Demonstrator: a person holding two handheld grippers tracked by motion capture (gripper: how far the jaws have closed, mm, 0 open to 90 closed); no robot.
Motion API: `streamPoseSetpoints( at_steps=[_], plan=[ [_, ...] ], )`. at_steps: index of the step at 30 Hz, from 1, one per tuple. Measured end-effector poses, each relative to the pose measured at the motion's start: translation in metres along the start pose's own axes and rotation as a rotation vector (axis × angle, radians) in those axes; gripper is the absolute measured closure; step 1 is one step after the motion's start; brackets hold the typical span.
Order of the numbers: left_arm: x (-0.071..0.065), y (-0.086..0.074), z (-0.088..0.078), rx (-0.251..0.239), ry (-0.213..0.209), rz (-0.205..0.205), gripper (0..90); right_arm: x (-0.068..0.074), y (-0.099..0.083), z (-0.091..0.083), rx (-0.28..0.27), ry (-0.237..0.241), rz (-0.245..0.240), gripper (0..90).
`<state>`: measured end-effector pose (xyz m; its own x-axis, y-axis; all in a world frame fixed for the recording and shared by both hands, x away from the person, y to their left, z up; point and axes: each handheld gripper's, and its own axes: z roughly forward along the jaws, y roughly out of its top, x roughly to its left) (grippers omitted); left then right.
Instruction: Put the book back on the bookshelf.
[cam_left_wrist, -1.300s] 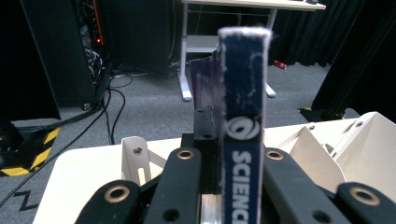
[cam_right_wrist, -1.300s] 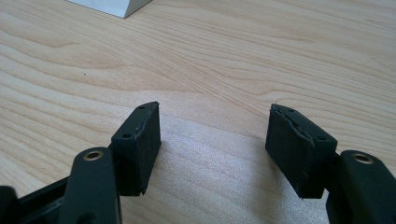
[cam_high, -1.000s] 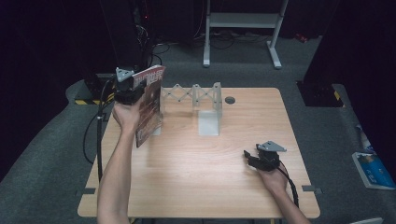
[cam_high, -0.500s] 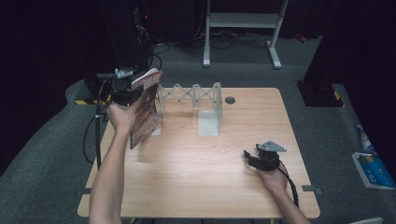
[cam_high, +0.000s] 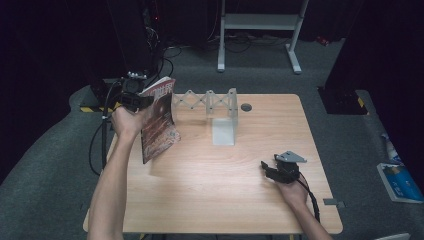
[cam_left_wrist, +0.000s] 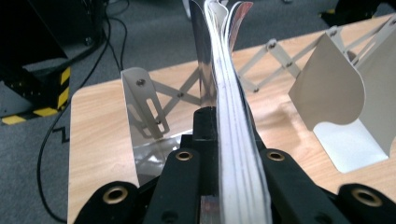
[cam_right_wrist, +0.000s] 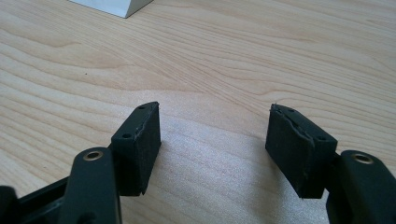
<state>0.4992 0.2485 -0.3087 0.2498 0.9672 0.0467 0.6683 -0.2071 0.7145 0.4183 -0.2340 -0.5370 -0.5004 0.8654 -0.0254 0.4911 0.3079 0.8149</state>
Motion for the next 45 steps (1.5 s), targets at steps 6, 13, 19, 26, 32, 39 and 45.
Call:
streamPoseSetpoints(
  at_steps=[6, 13, 19, 26, 32, 39, 45],
  plan=[
    [0.001, 0.004, 0.0, 0.047, -0.003, -0.017, 83.2, 0.0, 0.0, 0.0, -0.001, 0.001, -0.003, 35.4],
    [0.003, 0.005, -0.007, 0.013, 0.005, -0.028, 83.8, 0.0, 0.0, 0.0, -0.001, 0.002, -0.004, 35.4],
    [0.007, 0.005, -0.016, -0.039, 0.015, -0.04, 83.9, 0.0, 0.0, 0.0, -0.001, 0.002, -0.004, 35.4],
    [0.006, 0.004, -0.019, -0.097, 0.026, -0.044, 83.9, 0.0, 0.0, 0.0, -0.001, 0.001, -0.003, 35.4],
    [0.008, 0.002, -0.017, -0.149, 0.014, -0.07, 83.9, 0.0, 0.0, 0.0, -0.001, 0.001, -0.004, 35.4],
    [0.003, 0.001, -0.014, -0.193, 0.013, -0.047, 83.9, 0.0, 0.0, 0.0, -0.001, 0.001, -0.003, 35.4],
    [-0.003, -0.003, -0.01, -0.236, 0.022, -0.046, 83.8, 0.0, 0.0, 0.0, -0.002, 0.001, -0.005, 35.4]
  ],
)
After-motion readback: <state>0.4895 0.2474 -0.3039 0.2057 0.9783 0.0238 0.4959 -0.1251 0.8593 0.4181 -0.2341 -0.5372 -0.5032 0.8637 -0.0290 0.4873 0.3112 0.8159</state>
